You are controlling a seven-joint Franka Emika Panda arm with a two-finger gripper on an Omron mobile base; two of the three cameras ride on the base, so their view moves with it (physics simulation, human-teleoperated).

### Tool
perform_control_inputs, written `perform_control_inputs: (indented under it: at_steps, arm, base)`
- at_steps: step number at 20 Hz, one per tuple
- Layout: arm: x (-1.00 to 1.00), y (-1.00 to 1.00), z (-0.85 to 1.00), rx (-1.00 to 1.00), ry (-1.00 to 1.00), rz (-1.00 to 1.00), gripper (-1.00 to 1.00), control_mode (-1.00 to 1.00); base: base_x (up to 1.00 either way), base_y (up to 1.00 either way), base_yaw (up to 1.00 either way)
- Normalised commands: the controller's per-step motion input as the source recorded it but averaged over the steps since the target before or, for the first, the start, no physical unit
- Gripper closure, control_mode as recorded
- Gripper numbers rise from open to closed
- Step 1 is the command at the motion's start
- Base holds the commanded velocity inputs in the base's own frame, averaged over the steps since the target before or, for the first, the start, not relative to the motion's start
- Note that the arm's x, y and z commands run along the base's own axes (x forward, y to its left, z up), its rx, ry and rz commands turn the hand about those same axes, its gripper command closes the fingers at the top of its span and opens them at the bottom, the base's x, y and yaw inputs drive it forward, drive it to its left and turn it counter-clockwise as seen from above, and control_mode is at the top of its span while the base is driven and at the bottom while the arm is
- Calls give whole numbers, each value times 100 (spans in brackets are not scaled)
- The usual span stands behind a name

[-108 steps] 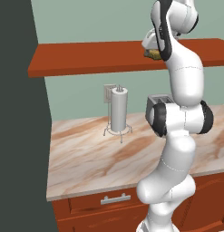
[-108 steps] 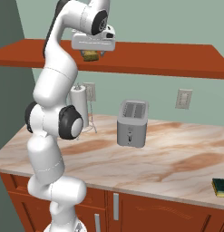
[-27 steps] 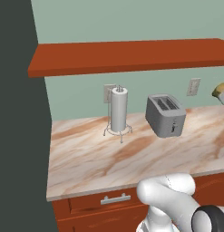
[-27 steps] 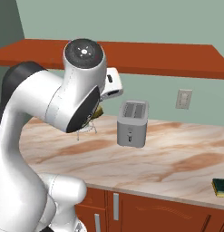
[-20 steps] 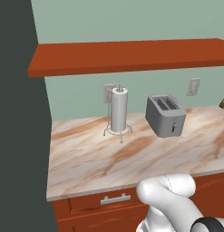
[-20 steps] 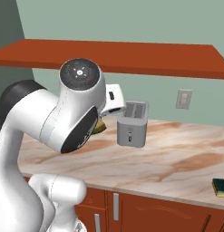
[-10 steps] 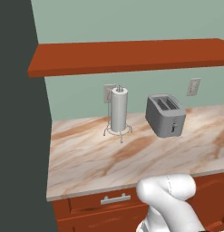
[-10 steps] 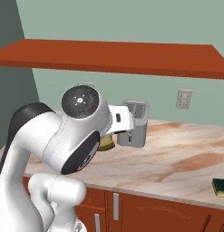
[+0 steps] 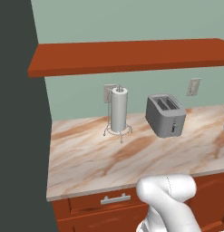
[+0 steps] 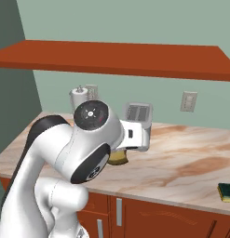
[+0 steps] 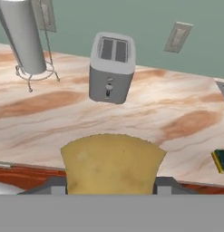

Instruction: Open the cabinet. Pick the sponge and place it next to the sink. Then close the cabinet.

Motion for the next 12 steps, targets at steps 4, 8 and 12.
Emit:
perform_control_inputs:
  at_steps: [4, 8, 12]
  arm:
    - [19, -32, -21, 0, 1, -8, 100, -100]
    - [20, -34, -16, 0, 2, -7, 100, -100]
    - [21, -36, -11, 0, 0, -6, 100, -100]
  base:
    - [0, 0, 0]
    - [0, 0, 0]
    - [0, 0, 0]
